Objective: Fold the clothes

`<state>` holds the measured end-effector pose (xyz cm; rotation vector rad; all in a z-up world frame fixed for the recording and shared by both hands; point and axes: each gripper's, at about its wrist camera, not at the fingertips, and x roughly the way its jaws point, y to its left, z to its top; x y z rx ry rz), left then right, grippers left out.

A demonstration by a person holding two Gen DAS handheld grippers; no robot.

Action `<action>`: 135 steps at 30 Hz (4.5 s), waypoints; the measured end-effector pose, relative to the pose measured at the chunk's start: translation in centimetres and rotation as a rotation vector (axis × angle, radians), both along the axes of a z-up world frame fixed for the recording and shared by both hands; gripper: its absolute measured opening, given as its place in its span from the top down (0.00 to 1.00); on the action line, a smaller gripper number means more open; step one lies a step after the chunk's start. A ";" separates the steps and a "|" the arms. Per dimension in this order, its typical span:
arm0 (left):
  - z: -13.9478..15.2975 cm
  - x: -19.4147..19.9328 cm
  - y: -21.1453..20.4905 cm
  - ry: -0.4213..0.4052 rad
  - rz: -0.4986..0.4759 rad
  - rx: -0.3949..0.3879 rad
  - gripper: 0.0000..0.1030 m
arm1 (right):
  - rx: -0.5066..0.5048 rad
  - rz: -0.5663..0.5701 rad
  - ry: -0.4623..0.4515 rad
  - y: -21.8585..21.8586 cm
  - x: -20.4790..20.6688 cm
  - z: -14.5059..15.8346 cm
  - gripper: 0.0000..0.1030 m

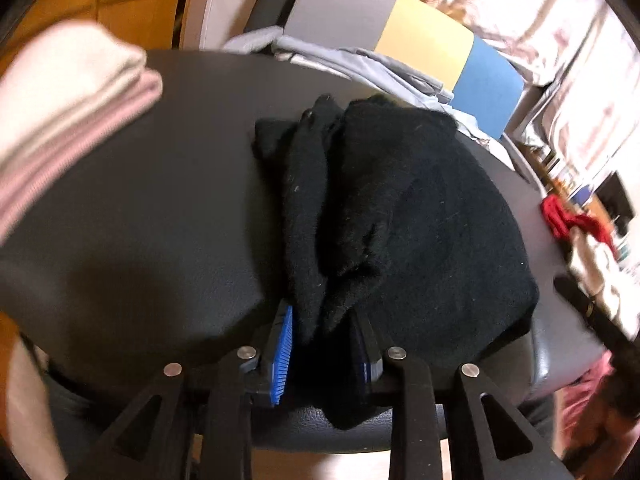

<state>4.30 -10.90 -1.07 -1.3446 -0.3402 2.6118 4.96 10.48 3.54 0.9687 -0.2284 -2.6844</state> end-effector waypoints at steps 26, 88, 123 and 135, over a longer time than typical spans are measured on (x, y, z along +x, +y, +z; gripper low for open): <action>-1.6 -14.4 -7.0 -0.146 0.138 -0.005 0.85 | -0.110 0.078 -0.178 -1.1 -3.7 -5.6 0.76; -2.9 0.0 -3.9 -0.213 -0.036 0.220 0.33 | -0.145 0.033 -0.183 -1.3 1.0 -5.8 0.74; 4.5 -1.4 -7.1 -0.270 -0.050 0.592 0.92 | -0.233 0.038 -0.185 -1.3 1.1 -5.6 0.78; 5.4 -2.1 -6.9 -0.276 -0.069 0.777 0.92 | -0.359 0.044 -0.196 -2.7 0.1 -5.6 0.73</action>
